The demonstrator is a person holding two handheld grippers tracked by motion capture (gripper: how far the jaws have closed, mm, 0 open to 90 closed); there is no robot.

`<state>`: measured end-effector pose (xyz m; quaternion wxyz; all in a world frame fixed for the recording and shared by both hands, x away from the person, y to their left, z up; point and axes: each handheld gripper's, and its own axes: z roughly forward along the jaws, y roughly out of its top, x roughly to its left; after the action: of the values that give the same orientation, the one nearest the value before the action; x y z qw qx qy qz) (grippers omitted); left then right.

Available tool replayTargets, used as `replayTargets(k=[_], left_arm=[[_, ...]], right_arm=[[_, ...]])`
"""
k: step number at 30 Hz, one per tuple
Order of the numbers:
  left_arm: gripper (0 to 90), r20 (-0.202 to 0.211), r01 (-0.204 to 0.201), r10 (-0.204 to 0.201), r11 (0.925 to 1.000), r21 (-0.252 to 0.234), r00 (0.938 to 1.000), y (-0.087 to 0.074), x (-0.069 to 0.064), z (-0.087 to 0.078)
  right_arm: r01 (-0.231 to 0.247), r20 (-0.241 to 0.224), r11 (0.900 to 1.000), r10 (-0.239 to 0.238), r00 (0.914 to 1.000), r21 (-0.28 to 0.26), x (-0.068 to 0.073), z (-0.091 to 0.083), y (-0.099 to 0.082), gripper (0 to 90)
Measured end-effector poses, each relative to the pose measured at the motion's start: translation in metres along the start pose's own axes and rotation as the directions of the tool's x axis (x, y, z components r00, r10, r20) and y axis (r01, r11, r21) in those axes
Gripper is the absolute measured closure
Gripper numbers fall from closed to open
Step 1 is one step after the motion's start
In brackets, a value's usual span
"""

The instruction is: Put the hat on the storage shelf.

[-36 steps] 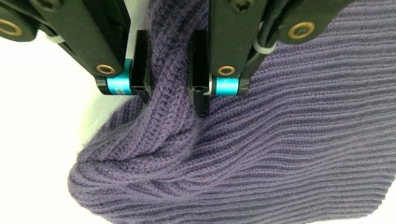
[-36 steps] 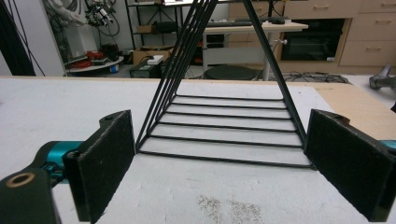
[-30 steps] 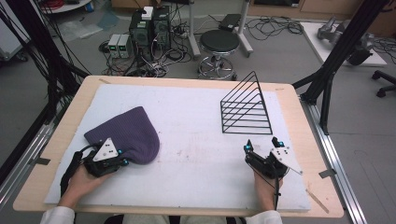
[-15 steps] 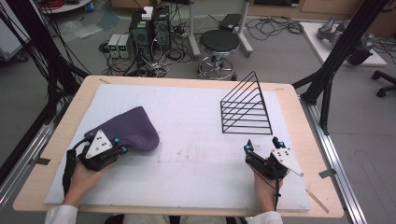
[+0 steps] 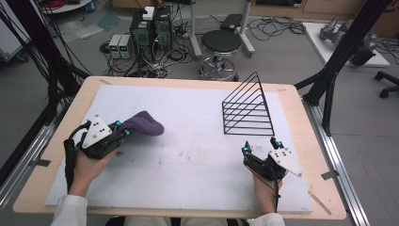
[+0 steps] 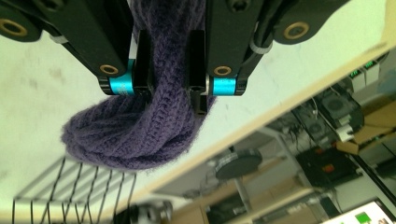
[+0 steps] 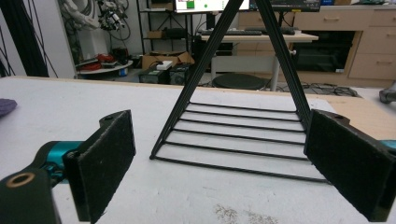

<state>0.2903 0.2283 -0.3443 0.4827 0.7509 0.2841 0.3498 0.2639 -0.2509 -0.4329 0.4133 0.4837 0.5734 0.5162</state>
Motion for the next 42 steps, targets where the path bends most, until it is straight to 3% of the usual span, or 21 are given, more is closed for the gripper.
replayTargets(k=[6,9,10,11,12,14,15,17,19,20,21,23,25,27,28,29,32,34,38,41,42], left_arm=[[78.9,0.015,0.037,-0.036,0.9967,-0.072,0.9992,0.018,0.0,0.001],[78.9,0.014,0.081,-0.08,0.9854,-0.15,0.9967,0.03,0.0,-0.001],[78.8,0.014,0.081,-0.08,0.9854,-0.15,0.9967,0.03,0.0,-0.001],[78.8,0.017,0.101,-0.1,0.9763,-0.191,0.9948,0.034,0.0,-0.002],[78.8,0.017,0.101,-0.1,0.9763,-0.191,0.9948,0.034,0.0,-0.002],[78.8,0.014,0.106,-0.106,0.9648,-0.241,0.9943,0.041,-0.001,-0.006],[78.8,0.014,0.106,-0.106,0.9648,-0.241,0.9943,0.041,-0.001,-0.006],[78.7,0.01,0.11,-0.112,0.9554,-0.274,0.9937,0.047,-0.004,-0.008],[78.7,0.004,0.108,-0.112,0.952,-0.286,0.9937,0.049,-0.004,-0.008],[78.7,-0.009,0.117,-0.126,0.9407,-0.318,0.9919,0.053,-0.005,-0.01],[78.7,-0.009,0.117,-0.126,0.9407,-0.318,0.9919,0.053,-0.005,-0.01],[78.7,0.002,0.134,-0.143,0.9228,-0.361,0.9897,0.057,-0.006,-0.012],[78.6,0.013,0.14,-0.145,0.9197,-0.367,0.9893,0.058,-0.006,-0.012],[78.5,0.034,0.157,-0.157,0.9083,-0.388,0.9871,0.06,-0.006,-0.011],[78.5,0.034,0.157,-0.157,0.9083,-0.388,0.9871,0.06,-0.006,-0.011],[78.5,0.05,0.171,-0.165,0.9003,-0.4,0.9851,0.062,-0.006,-0.011],[78.4,0.056,0.173,-0.164,0.8977,-0.405,0.9848,0.065,-0.008,-0.01],[78.5,0.071,0.18,-0.165,0.8916,-0.416,0.9837,0.067,-0.009,-0.01],[78.5,0.074,0.178,-0.162,0.8889,-0.422,0.984,0.071,-0.012,-0.008],[78.5,0.092,0.192,-0.169,0.8814,-0.432,0.9814,0.076,-0.015,-0.005],[78.5,0.092,0.192,-0.169,0.8814,-0.432,0.9814,0.076,-0.015,-0.005]], right_arm=[[0.017,-0.006,0.9998,-0.017,0.9998,-0.011,0.003,-0.002,0.001,8.1],[0.049,-0.012,0.9986,-0.049,0.9987,-0.021,0.006,-0.002,0.002,8.1],[0.06,-0.015,0.9979,-0.06,0.9981,-0.025,0.007,-0.002,0.002,8.1],[0.058,-0.018,0.9979,-0.059,0.9981,-0.029,0.009,-0.003,0.003,8.1],[0.07,-0.019,0.9965,-0.071,0.9973,-0.046,0.01,-0.003,0.003,8.1],[0.086,-0.022,0.9941,-0.087,0.996,-0.067,0.012,-0.005,0.004,8.1],[0.088,-0.025,0.9934,-0.09,0.9956,-0.074,0.013,-0.006,0.004,8.1],[0.08,-0.033,0.9941,-0.082,0.9961,-0.073,0.014,-0.006,0.004,8.1],[0.084,-0.031,0.9934,-0.086,0.9958,-0.079,0.013,-0.006,0.004,8.0],[0.079,-0.031,0.9937,-0.081,0.9962,-0.08,0.014,-0.006,0.004,8.0],[0.074,-0.03,0.9937,-0.076,0.9966,-0.085,0.014,-0.007,0.005,8.1],[0.069,-0.031,0.9913,-0.073,0.9969,-0.112,0.014,-0.009,0.006,8.0],[0.069,-0.031,0.9891,-0.074,0.9968,-0.13,0.014,-0.01,0.006,8.0],[0.061,-0.039,0.9798,-0.07,0.9968,-0.191,0.017,-0.014,0.008,8.0],[0.062,-0.046,0.9753,-0.073,0.9963,-0.212,0.018,-0.015,0.009,8.0],[0.046,-0.056,0.9747,-0.06,0.9966,-0.219,0.019,-0.016,0.01,8.0],[0.018,-0.092,0.9708,-0.041,0.995,-0.239,0.024,-0.015,0.014,8.0],[-0.001,-0.114,0.9671,-0.029,0.9931,-0.254,0.029,-0.015,0.017,8.0],[-0.002,-0.17,0.9581,-0.049,0.9842,-0.286,0.043,-0.012,0.023,8.0],[0.011,-0.215,0.9549,-0.078,0.9735,-0.297,0.057,-0.01,0.028,8.0],[0.023,-0.225,0.9494,-0.097,0.9695,-0.313,0.062,-0.009,0.029,8.0]])
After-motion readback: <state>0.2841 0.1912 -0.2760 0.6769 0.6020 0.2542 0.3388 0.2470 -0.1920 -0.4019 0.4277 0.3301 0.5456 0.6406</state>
